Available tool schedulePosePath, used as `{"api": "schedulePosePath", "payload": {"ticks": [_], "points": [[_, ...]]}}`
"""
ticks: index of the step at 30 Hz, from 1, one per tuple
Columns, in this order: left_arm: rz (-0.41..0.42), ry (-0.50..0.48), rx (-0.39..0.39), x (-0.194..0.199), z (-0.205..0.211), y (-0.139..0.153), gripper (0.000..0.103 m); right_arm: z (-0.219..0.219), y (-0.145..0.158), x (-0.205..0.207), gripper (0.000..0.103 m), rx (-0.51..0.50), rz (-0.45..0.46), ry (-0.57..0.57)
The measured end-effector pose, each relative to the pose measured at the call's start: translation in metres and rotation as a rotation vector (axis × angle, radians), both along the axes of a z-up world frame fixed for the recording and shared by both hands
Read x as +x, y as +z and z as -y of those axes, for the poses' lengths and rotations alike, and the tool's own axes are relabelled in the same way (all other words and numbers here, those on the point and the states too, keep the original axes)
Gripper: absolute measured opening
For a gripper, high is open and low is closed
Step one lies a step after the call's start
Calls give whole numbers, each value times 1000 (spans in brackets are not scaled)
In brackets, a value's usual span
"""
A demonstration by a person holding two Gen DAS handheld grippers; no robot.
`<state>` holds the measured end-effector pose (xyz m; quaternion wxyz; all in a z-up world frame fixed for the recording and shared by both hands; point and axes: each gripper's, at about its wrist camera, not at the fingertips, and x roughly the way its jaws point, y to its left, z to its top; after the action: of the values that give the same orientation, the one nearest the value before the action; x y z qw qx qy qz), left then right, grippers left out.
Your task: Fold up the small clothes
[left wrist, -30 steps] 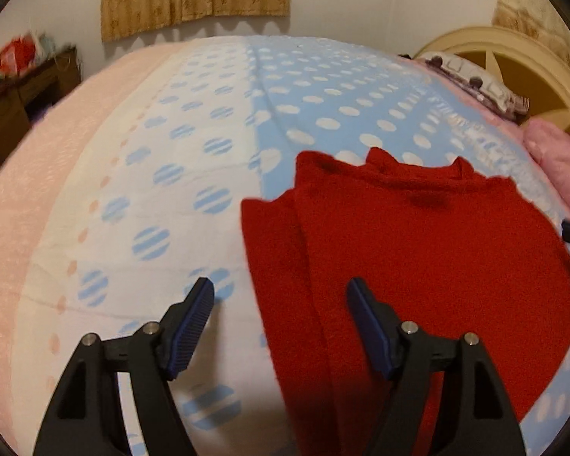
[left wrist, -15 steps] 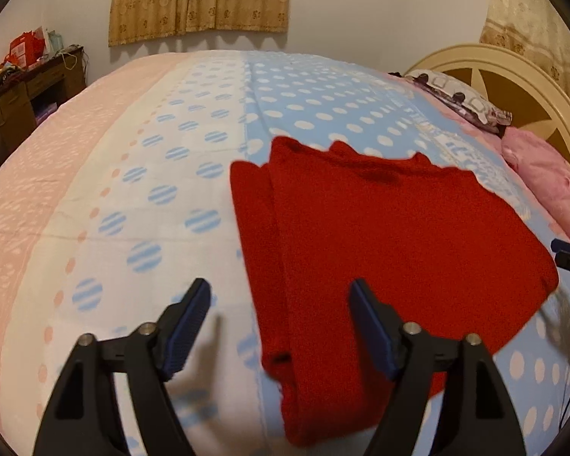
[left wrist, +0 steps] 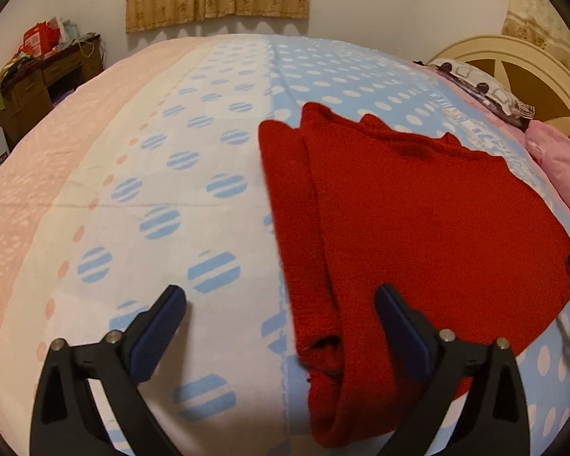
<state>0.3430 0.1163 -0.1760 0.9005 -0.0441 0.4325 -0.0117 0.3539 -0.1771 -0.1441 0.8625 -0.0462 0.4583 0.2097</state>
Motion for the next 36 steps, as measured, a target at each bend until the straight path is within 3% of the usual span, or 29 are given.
{"api": "schedulePosePath", "payload": {"ticks": [6, 12, 14, 16, 21, 24, 29, 36], "points": [[-4, 7, -14, -2, -3, -2, 103, -74, 9, 23, 68, -61, 51, 93], [-3, 8, -34, -3, -5, -3, 103, -126, -14, 30, 68, -103, 36, 143], [-2, 8, -34, -4, -5, -4, 103, -140, -32, 31, 68, -120, -8, 165], [-1, 8, -35, -4, -5, -3, 103, -143, -37, 27, 72, -132, 29, 156], [9, 9, -52, -5, -8, -1, 103, -136, -31, 25, 73, -114, 17, 142], [76, 26, -120, -18, -21, 14, 103, -131, -23, 15, 73, -99, 44, 133], [125, 91, -196, -29, -50, 25, 103, -144, -16, -11, 73, -123, 93, 223], [46, 106, -230, -18, -72, 14, 103, -202, -15, -54, 73, -220, 196, 421]]}}
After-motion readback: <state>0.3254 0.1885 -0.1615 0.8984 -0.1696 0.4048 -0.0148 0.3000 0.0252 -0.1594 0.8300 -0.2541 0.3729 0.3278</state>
